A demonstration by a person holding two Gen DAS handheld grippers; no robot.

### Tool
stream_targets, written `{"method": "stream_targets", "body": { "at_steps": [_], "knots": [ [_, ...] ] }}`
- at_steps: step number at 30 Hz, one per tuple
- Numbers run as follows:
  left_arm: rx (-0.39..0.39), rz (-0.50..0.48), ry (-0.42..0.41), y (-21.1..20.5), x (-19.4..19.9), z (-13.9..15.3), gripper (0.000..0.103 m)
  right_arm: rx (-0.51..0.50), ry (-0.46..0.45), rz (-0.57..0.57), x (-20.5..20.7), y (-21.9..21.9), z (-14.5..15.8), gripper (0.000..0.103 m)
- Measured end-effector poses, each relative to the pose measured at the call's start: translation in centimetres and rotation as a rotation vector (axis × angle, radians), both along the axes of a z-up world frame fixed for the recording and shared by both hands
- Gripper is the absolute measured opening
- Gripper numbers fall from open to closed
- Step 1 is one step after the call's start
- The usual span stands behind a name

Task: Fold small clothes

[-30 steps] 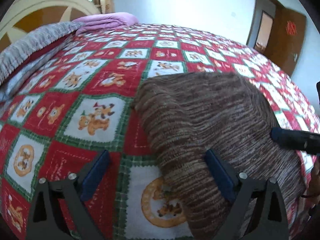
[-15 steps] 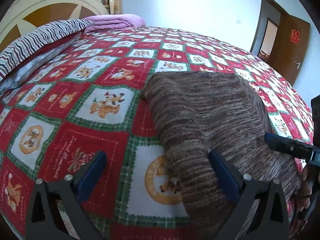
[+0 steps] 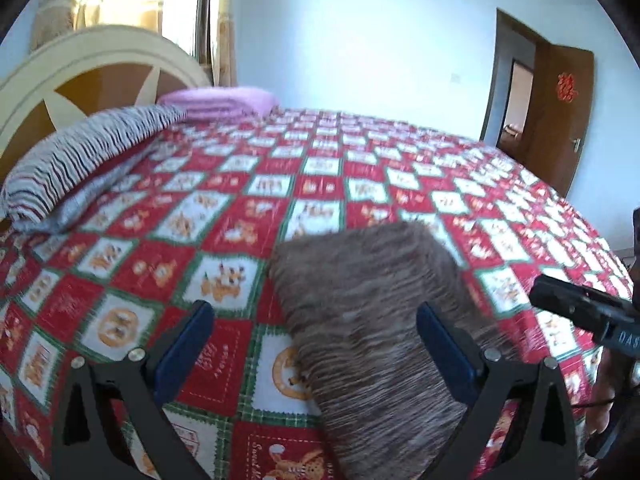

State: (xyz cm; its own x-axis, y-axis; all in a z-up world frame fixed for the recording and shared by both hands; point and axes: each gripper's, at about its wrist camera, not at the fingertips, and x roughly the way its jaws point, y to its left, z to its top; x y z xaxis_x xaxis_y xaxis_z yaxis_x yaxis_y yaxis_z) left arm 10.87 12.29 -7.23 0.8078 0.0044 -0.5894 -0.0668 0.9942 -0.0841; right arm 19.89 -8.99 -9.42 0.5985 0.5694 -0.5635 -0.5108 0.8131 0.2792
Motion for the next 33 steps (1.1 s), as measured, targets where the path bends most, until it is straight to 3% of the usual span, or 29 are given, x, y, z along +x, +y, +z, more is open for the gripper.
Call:
{"method": "stream_targets", "body": {
  "at_steps": [12, 33],
  "knots": [
    [0.001, -0.003, -0.091, -0.1, -1.9, 3.1, 0.103, -0.027, -0.171, -0.034, -4.0, -0.8, 4.5, 0.049],
    [0.01, -0.009, -0.085, -0.6, -2.1, 3.1, 0.103, -0.01, -0.176, -0.057, -4.4, -1.4, 4.2, 0.052]
  ]
}}
